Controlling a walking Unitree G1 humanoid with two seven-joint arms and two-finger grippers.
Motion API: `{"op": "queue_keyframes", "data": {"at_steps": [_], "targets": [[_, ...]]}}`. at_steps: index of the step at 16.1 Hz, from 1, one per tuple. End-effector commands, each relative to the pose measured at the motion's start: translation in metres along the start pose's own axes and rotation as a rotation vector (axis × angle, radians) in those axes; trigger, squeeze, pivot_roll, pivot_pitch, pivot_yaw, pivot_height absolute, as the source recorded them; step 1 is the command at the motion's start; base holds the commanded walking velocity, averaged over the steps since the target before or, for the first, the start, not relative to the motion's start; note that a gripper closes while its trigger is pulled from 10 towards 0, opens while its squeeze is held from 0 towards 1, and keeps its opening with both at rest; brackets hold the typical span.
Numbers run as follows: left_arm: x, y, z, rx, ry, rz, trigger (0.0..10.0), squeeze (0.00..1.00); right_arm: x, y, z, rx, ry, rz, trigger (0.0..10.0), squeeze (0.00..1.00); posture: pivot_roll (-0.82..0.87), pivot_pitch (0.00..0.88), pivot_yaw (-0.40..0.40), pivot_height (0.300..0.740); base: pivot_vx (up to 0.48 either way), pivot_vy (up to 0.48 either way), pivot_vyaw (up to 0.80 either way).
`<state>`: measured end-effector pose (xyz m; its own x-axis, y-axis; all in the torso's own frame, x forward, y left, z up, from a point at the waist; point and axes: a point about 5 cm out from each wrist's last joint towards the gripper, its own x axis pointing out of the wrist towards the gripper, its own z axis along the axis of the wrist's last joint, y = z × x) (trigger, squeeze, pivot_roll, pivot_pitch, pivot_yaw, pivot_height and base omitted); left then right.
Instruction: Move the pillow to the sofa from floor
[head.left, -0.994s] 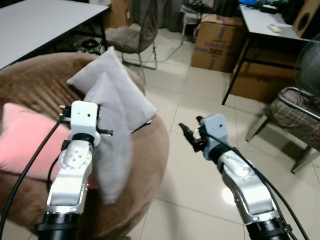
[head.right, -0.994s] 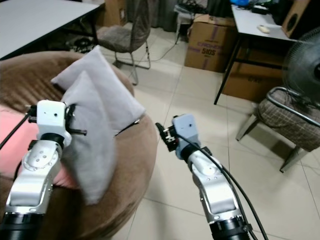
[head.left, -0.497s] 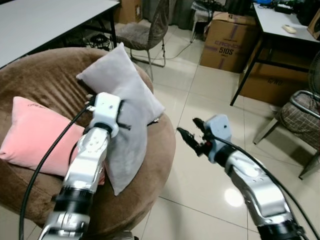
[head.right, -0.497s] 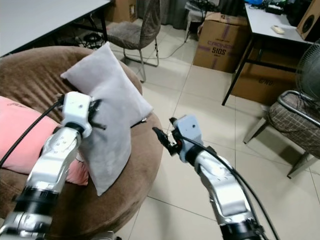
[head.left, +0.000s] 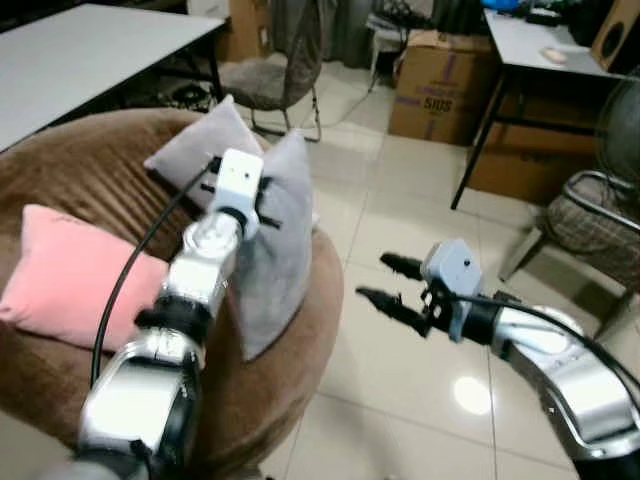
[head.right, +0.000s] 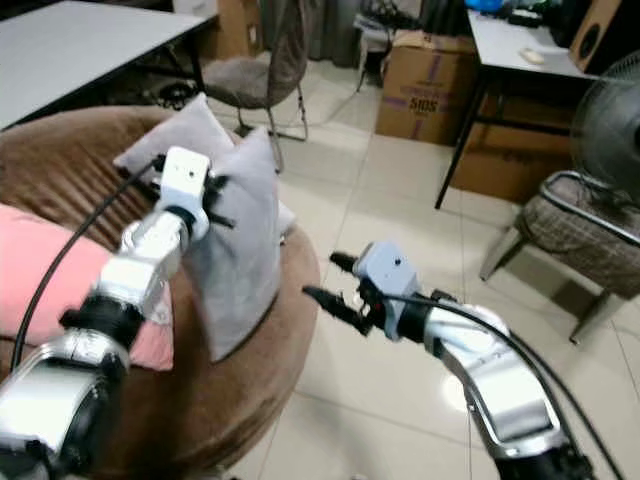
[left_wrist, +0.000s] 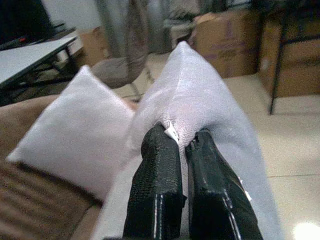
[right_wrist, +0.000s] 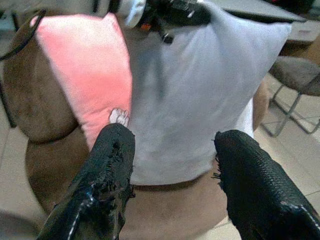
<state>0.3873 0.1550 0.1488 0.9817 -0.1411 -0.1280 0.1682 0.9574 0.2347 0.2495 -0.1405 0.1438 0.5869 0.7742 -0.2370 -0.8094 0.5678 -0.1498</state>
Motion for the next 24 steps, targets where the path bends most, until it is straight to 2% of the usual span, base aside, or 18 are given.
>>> {"op": "queue_keyframes", "data": {"at_steps": [1,2,3,4,6,7,9,10,12,14,17,18,19,21,23,24], "targets": [[0.001,0.015,0.005,0.007,-0.014,0.07,10.0,0.0,0.001,0.004,0.001,0.001,0.004,0.039,10.0,0.0,-0.08,0.0,0.012,0.74,0.0,0.0,0.0],[0.001,0.02,0.0,-0.002,0.006,0.089,10.0,0.0,0.002,0.005,0.002,0.001,0.004,0.042,10.0,0.0,-0.08,0.0,0.009,0.74,0.0,0.0,0.0],[-0.003,0.032,-0.015,-0.001,0.07,0.139,10.0,0.0,0.004,0.006,0.003,0.003,0.004,0.051,10.0,0.0,-0.08,0.0,0.004,0.74,0.0,0.0,0.0],[-0.004,0.036,-0.02,0.007,0.089,0.15,10.0,0.0,0.005,0.007,0.004,0.003,0.003,0.058,10.0,0.0,-0.08,0.0,0.003,0.74,0.0,0.0,0.0],[-0.015,0.056,-0.045,0.095,0.172,0.207,10.0,0.0,0.01,0.012,0.005,0.005,0.004,0.101,10.0,0.0,-0.08,0.0,-0.011,0.74,0.0,0.0,0.0],[-0.016,0.058,-0.046,0.103,0.173,0.215,10.0,0.0,0.011,0.012,0.005,0.005,0.006,0.108,10.0,0.0,-0.08,0.0,-0.014,0.74,0.0,0.0,0.0],[-0.02,0.066,-0.051,0.174,0.199,0.243,10.0,0.0,0.014,0.016,0.004,-0.008,0.019,0.132,10.0,0.0,-0.09,0.0,-0.019,0.74,0.0,0.0,0.0],[-0.02,0.073,-0.049,0.241,0.216,0.269,10.0,0.0,0.014,0.017,0.004,-0.015,0.022,0.139,10.0,0.0,-0.09,0.0,-0.023,0.74,0.0,0.0,0.0],[-0.02,0.085,-0.038,0.3,0.201,0.301,10.0,0.0,0.016,0.018,0.006,-0.013,0.018,0.145,10.0,0.0,-0.1,0.0,-0.025,0.74,0.0,0.0,0.0],[-0.02,0.099,-0.025,0.292,0.173,0.348,10.0,0.0,0.018,0.018,0.007,-0.015,0.015,0.143,10.0,0.0,-0.11,0.0,-0.021,0.74,0.0,0.0,0.0],[-0.019,0.107,-0.015,0.298,0.155,0.368,10.0,0.09,0.019,0.017,0.007,-0.022,0.017,0.135,10.0,0.0,-0.11,0.0,-0.017,0.74,0.0,0.0,0.0],[-0.018,0.106,-0.015,0.293,0.158,0.351,10.0,0.35,0.02,0.017,0.006,-0.024,0.019,0.136,10.0,0.0,-0.11,0.0,-0.016,0.74,0.0,0.0,0.0],[-0.019,0.103,-0.019,0.278,0.177,0.318,10.0,1.0,0.02,0.018,0.006,-0.026,0.019,0.14,10.0,0.0,-0.12,0.0,-0.013,0.74,0.0,0.0,0.0],[-0.022,0.104,-0.027,0.292,0.211,0.31,10.0,1.0,0.022,0.018,0.007,-0.028,0.019,0.14,10.0,0.0,-0.12,0.0,-0.01,0.74,0.0,0.0,0.0],[-0.025,0.115,-0.023,0.292,0.199,0.374,10.0,1.0,0.023,0.016,0.008,-0.033,0.014,0.127,10.0,0.0,-0.12,0.0,-0.007,0.74,0.0,0.0,0.0],[-0.025,0.119,-0.019,0.249,0.172,0.384,10.0,1.0,0.023,0.014,0.008,-0.035,0.012,0.119,10.0,0.0,-0.11,0.0,-0.007,0.74,0.0,0.0,0.0]]}}
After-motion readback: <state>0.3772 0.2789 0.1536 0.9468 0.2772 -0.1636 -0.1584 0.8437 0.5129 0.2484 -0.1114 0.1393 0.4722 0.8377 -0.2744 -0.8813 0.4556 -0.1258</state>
